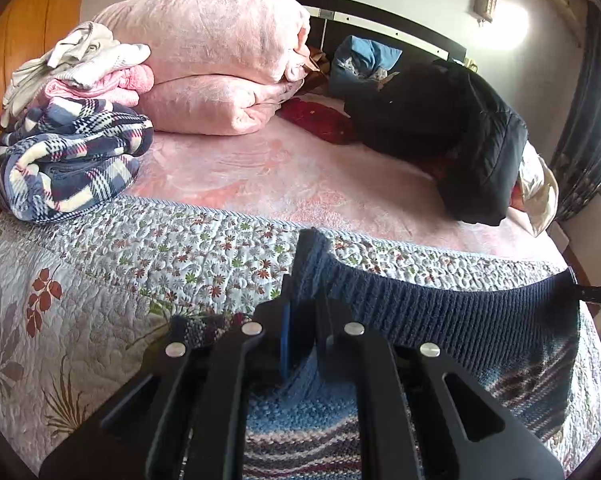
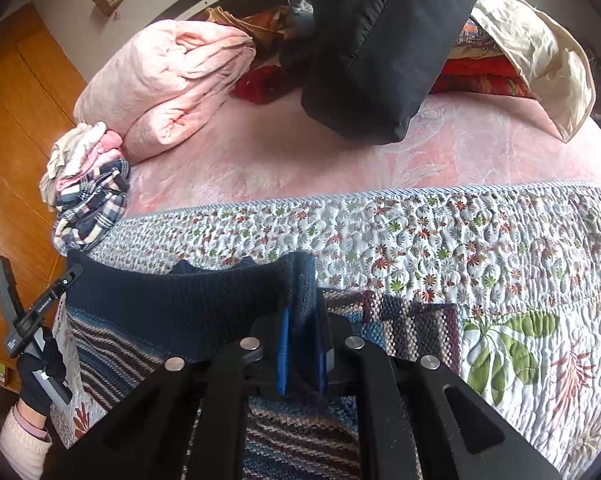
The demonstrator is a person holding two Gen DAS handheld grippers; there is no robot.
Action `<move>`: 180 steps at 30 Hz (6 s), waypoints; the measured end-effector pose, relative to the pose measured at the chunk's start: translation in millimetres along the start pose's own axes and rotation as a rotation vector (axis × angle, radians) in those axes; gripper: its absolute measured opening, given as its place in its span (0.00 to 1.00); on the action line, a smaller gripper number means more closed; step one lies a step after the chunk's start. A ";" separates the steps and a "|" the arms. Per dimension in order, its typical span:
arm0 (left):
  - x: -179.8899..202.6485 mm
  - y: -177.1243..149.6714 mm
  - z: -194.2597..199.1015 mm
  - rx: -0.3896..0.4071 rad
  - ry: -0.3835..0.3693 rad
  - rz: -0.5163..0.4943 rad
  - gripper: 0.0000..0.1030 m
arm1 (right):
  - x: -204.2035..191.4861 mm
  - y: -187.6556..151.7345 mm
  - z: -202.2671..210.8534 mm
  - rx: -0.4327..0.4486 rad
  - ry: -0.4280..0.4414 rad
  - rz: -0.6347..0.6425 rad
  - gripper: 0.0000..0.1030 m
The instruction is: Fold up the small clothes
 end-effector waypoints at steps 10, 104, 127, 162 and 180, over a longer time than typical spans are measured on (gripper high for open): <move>-15.5 -33.8 -67.1 -0.132 0.047 -0.012 0.08 | 24.7 -6.5 -66.8 -0.091 -0.092 -0.011 0.10; 38.8 -154.5 1.7 -0.295 -0.122 0.034 0.44 | 95.1 -135.7 -10.5 -0.213 0.159 -0.203 0.44; 38.8 -156.7 -1.3 -0.293 -0.128 0.027 0.44 | 96.2 -138.6 -5.7 -0.202 0.129 -0.282 0.37; 42.7 -143.5 47.3 -0.246 -0.335 0.129 0.44 | -148.4 -151.4 -70.0 -0.401 0.180 0.091 0.28; 136.5 -124.3 25.4 -0.350 -0.604 0.246 0.48 | -90.9 -122.6 8.2 -0.241 0.213 0.036 0.63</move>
Point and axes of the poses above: each gripper's, at about its wrist camera, not at the fingertips, and z roughly against the way its jaws point, x to its right, y to its top, the point moved 10 cm from there along -z, roughly the way its jaws point, and after that the axes turned 7 degrees about -z, right-handed, at the moved point
